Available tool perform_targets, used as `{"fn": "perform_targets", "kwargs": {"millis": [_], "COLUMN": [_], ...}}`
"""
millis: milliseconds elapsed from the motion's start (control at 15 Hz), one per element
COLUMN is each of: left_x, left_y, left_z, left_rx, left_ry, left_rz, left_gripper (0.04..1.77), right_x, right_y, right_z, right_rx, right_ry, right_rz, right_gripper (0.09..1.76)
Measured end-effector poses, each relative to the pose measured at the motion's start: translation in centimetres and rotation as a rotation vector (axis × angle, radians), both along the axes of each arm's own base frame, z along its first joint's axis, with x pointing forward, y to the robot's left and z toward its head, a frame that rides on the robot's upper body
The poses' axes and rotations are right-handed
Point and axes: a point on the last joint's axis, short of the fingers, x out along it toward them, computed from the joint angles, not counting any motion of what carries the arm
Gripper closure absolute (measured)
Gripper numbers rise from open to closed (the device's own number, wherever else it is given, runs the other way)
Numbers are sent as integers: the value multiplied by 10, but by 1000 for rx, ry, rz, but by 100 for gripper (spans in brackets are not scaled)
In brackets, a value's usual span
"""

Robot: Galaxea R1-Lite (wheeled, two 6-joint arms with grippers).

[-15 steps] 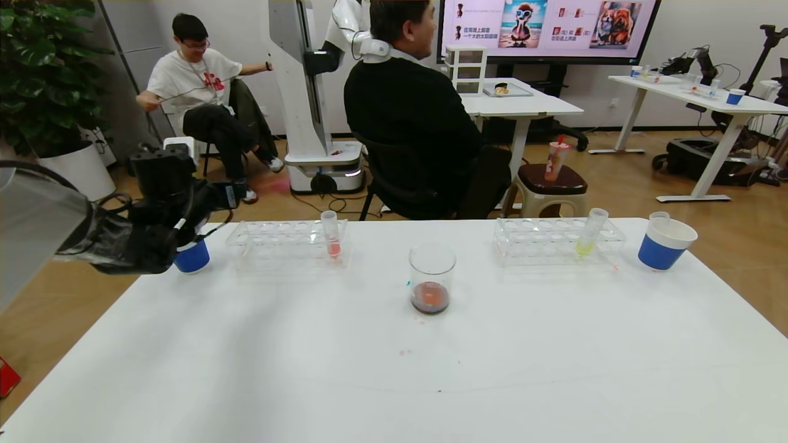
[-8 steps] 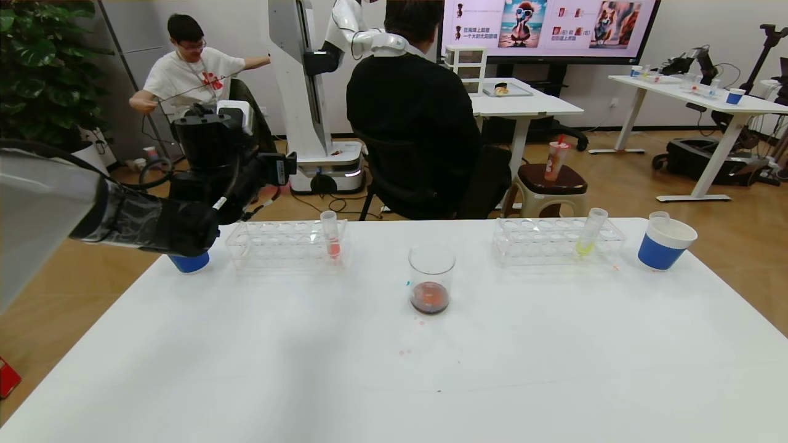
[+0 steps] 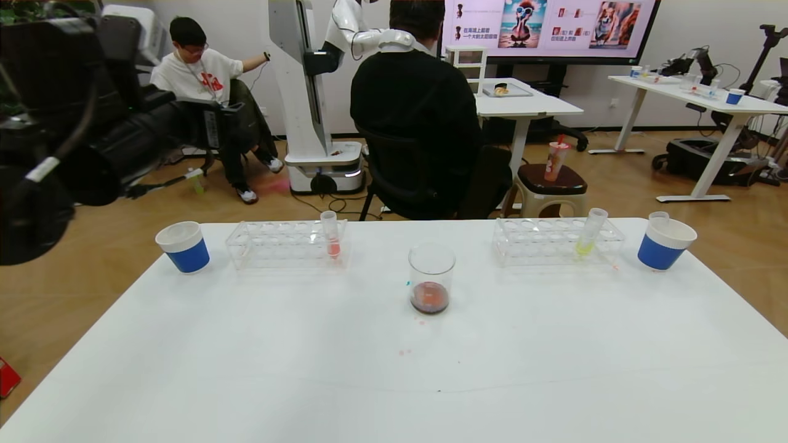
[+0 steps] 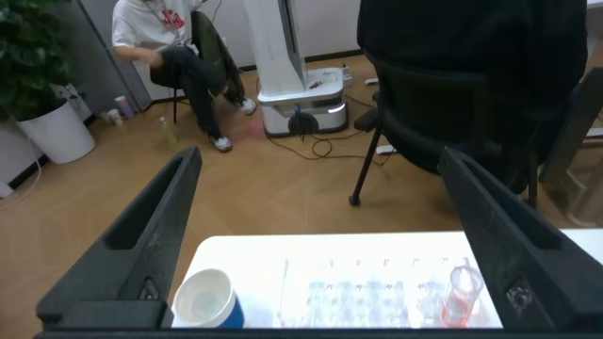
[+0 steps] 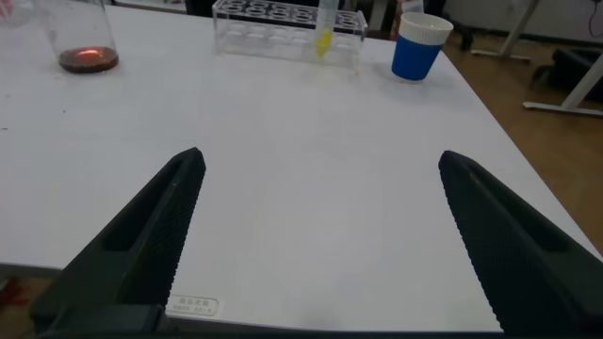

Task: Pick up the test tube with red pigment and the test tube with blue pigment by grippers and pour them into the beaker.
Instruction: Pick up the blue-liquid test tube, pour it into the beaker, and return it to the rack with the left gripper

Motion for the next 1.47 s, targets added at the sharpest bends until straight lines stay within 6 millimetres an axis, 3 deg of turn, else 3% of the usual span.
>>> {"fn": "perform_targets", "kwargs": {"millis": [333, 600, 800, 1067, 1267, 1467], "left_x": [-124, -231, -293, -337, -361, -372], "left_y": [26, 47, 59, 63, 57, 53], "left_z": [3, -14, -31, -59, -81, -110], "left_rx": [29, 56, 49, 30, 14, 21], "left_ry": [89, 222, 207, 115, -45, -160], "left_rz": [12, 13, 20, 67, -65, -149], "left_gripper": [6, 6, 6, 6, 6, 6], "right_x": [0, 0, 0, 0, 0, 0], "right_y": [0, 0, 0, 0, 0, 0], "right_z": [0, 0, 0, 0, 0, 0], "right_rx": [0, 0, 0, 0, 0, 0], "right_ry": [0, 0, 0, 0, 0, 0], "right_rz": [0, 0, 0, 0, 0, 0], "right_gripper": [12, 12, 12, 12, 12, 12]}}
